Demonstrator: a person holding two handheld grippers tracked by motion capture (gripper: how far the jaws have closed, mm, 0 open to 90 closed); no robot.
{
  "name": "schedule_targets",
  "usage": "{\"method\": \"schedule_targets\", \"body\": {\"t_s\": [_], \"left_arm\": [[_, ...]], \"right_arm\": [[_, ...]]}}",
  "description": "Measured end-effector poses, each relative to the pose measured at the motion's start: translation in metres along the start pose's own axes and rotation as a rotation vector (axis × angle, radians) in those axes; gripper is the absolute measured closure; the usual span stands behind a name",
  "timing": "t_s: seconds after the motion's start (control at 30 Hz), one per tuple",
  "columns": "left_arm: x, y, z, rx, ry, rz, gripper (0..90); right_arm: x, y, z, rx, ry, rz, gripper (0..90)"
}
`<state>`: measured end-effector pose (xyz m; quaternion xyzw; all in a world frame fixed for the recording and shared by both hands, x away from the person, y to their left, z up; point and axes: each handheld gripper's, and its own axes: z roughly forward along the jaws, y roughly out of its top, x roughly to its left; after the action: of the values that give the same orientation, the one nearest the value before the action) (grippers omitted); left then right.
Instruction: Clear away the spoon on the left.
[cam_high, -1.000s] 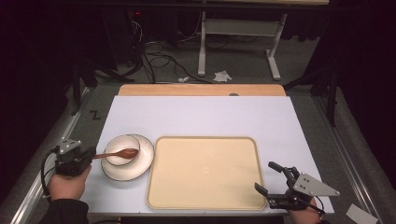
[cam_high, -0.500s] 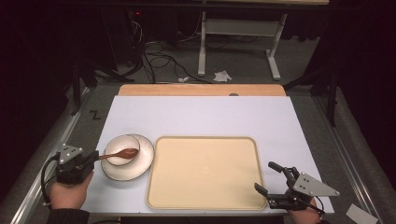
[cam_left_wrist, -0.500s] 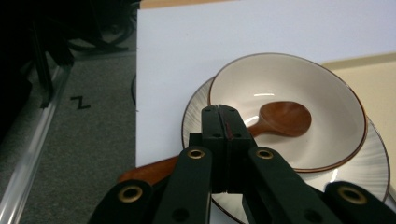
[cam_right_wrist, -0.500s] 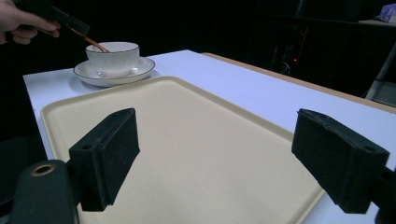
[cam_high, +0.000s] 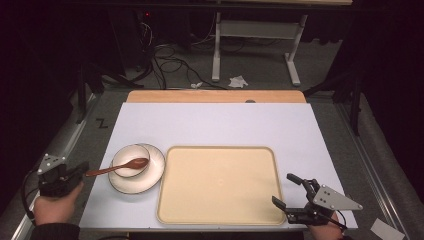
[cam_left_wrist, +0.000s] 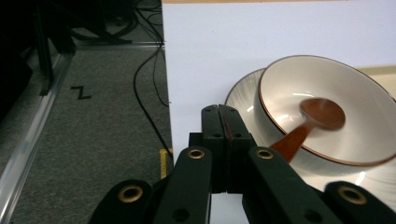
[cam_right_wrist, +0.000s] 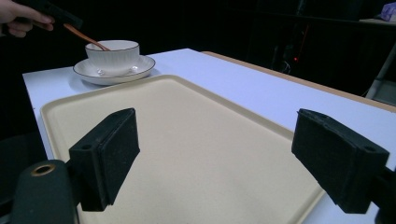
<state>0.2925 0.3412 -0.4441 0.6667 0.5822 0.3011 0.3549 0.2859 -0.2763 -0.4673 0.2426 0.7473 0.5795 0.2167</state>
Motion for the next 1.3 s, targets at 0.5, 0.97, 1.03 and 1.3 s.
{"method": "schedule_targets", "body": {"t_s": [0.5,0.97,1.03,1.3], "left_arm": [[0.038,-0.010,-0.007,0.020,-0.033,-0.077,66.1],[0.016,-0.011,-0.023,-0.084,-0.131,-0.052,51.8],[0.017,-0.012,-0.021,-0.080,-0.128,-0.065,54.6],[0.027,-0.026,-0.009,-0.058,-0.193,-0.160,64.7]], "right_arm": [[0.001,0.000,0.001,0.011,0.000,0.000,16.1],[0.002,0.000,0.001,0.015,-0.003,-0.001,16.1],[0.001,0.000,0.001,0.013,-0.003,-0.001,16.1],[0.001,-0.001,0.001,0.010,-0.001,0.002,16.1]]}}
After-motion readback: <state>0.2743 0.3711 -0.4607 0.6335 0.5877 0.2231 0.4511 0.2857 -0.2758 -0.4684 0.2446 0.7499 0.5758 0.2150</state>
